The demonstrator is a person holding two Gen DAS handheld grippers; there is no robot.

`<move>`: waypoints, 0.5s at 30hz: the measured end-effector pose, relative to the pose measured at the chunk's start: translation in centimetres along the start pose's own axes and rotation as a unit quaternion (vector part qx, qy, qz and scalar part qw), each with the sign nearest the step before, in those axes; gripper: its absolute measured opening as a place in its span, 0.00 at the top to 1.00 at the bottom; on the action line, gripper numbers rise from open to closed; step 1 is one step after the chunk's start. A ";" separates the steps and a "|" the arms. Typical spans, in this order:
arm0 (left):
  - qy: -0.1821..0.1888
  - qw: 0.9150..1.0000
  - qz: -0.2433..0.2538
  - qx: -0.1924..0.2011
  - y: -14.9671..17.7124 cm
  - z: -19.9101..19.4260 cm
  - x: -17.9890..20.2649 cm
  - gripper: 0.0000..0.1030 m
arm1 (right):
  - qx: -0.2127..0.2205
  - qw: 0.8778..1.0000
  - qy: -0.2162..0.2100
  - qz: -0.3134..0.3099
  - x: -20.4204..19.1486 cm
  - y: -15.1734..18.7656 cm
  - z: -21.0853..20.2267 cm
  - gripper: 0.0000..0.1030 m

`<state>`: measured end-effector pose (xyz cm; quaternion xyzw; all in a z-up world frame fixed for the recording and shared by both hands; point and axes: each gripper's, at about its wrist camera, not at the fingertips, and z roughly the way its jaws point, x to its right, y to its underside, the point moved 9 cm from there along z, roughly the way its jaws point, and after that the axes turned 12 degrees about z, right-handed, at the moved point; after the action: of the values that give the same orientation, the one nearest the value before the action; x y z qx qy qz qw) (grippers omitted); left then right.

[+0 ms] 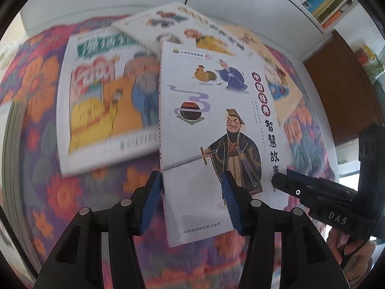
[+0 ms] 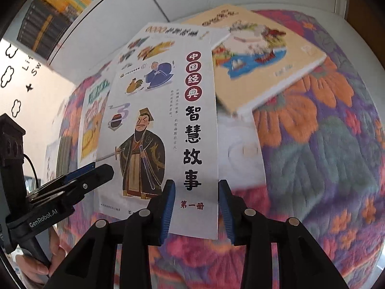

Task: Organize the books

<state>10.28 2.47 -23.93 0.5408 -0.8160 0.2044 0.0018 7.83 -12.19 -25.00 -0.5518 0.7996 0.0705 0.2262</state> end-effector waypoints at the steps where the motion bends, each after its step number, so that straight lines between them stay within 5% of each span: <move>1: 0.006 1.000 -0.005 -0.002 1.1 -0.3 0.2 0.54 | -0.008 1.000 -0.002 0.000 0.1 0.7 0.0 0.65; 10: 0.023 0.998 0.011 -0.062 8.5 -1.3 2.4 0.54 | -0.080 0.996 0.012 -0.030 1.0 9.9 -0.8 0.65; 15: 0.045 0.996 0.006 -0.074 8.6 -0.6 1.3 0.54 | -0.080 0.996 -0.006 -0.028 1.9 9.9 -1.0 0.65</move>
<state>2.03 4.35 -25.97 0.5242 -0.8314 0.1678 0.0767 -2.02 -10.40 -26.32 -0.5902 0.7740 0.1314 0.1880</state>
